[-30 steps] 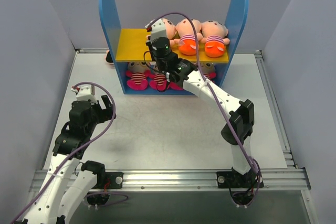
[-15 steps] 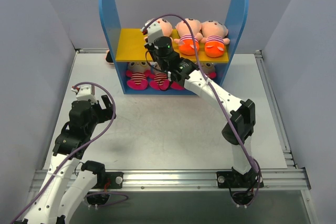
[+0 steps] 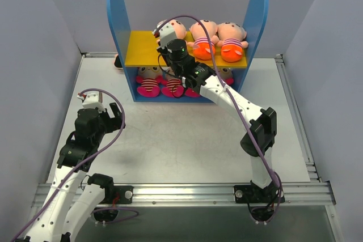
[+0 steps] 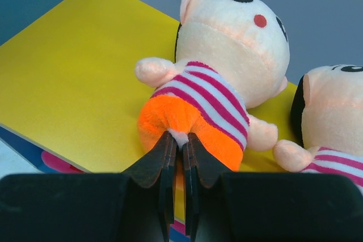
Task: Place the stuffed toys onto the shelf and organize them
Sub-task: Adjust the position of the stuffed toy
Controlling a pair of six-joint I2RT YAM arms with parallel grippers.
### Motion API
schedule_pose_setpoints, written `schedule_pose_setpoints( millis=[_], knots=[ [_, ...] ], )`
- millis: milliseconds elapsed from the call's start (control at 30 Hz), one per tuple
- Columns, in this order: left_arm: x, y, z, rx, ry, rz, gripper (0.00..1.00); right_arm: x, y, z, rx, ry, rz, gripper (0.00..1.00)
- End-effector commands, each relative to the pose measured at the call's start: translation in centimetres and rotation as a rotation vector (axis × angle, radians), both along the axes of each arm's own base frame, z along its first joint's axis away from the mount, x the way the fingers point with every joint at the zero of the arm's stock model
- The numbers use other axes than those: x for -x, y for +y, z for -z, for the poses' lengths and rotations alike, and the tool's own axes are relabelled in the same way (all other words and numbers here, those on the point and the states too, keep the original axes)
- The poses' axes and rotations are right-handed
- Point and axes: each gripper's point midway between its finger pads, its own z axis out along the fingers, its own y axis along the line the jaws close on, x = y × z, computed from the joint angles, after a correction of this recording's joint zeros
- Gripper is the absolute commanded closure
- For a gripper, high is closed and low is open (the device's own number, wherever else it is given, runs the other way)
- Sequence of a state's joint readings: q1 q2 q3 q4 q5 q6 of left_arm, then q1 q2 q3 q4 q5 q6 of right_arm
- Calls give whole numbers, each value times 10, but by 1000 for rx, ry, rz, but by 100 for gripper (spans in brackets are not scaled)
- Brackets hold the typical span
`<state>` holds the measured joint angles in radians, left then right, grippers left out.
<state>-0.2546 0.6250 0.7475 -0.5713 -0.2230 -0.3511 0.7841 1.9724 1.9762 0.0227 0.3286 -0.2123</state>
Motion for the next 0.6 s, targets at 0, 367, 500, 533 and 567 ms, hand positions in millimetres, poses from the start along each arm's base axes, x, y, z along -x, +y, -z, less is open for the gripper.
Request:
schedule_pose_setpoints(
  millis=[0,367,500,533,567],
  knots=[
    [-3,-3,-6,-5,-27,22,6,2,-22,-20,7,-28,54,100],
    [-3,-3,-6,-6,-25,21,6,2,-33,-29,14,-52,113,100],
    [-3,-3,-6,-6,-24,21,6,3,-33,-30,15,-54,111,98],
    [-3,-3,-6,-6,-24,21,6,3,-32,-28,15,-51,108,91],
    [-3,-3,-6,-6,-25,21,6,4,-31,-28,13,-50,105,87]
  ],
)
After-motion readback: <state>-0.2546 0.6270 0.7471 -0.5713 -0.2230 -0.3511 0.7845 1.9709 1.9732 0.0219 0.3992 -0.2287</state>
